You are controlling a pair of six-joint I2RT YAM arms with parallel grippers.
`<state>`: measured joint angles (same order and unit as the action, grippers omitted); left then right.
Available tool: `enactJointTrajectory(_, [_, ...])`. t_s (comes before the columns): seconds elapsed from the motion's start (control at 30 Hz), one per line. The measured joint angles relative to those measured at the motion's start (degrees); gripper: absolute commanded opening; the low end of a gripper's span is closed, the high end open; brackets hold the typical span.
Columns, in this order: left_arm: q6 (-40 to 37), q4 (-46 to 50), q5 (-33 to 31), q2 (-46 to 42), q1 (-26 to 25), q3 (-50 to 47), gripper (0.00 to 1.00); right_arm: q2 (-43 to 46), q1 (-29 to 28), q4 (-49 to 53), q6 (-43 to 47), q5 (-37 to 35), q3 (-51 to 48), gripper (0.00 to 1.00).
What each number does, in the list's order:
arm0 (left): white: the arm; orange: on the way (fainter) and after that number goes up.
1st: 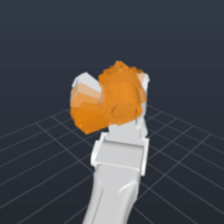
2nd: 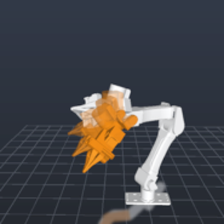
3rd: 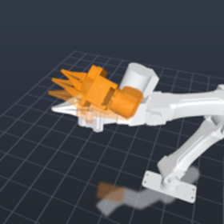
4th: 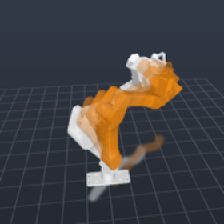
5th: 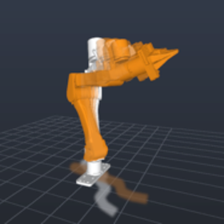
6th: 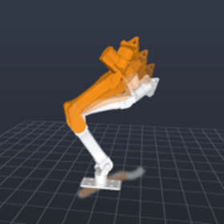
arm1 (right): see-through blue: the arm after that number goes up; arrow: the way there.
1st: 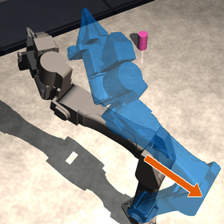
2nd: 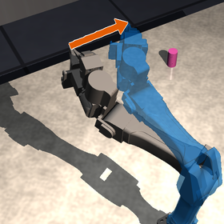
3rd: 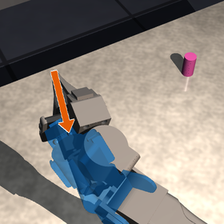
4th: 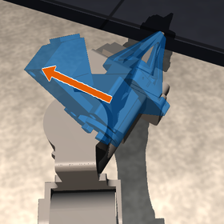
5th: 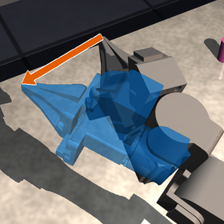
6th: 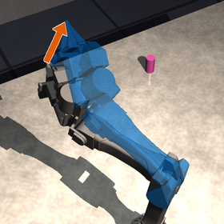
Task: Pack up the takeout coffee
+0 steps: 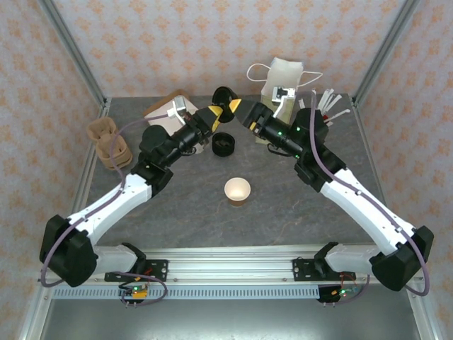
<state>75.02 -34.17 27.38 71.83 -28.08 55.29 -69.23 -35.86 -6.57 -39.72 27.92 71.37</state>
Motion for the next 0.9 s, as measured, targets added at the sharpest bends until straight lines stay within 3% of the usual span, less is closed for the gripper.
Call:
enactJointTrajectory(0.23, [-16.9,17.8,0.1,-3.8,-0.1,7.6,0.04,0.0,0.0,15.3,15.4,-2.0,8.5,0.57])
enactJointTrajectory(0.43, [-26.9,30.4,-2.3,-4.0,-1.9,12.7,0.04,-0.5,-0.1,22.8,22.1,-2.8,12.4,0.41])
enactJointTrajectory(0.73, [-34.0,40.7,-6.2,-2.8,-3.8,17.0,0.04,-2.7,-0.8,28.5,25.8,-4.0,14.0,0.35])
enactJointTrajectory(0.9, [-36.7,46.2,-10.1,-0.8,-5.4,20.3,0.04,-5.5,-1.7,34.6,28.0,-10.3,18.1,0.35])
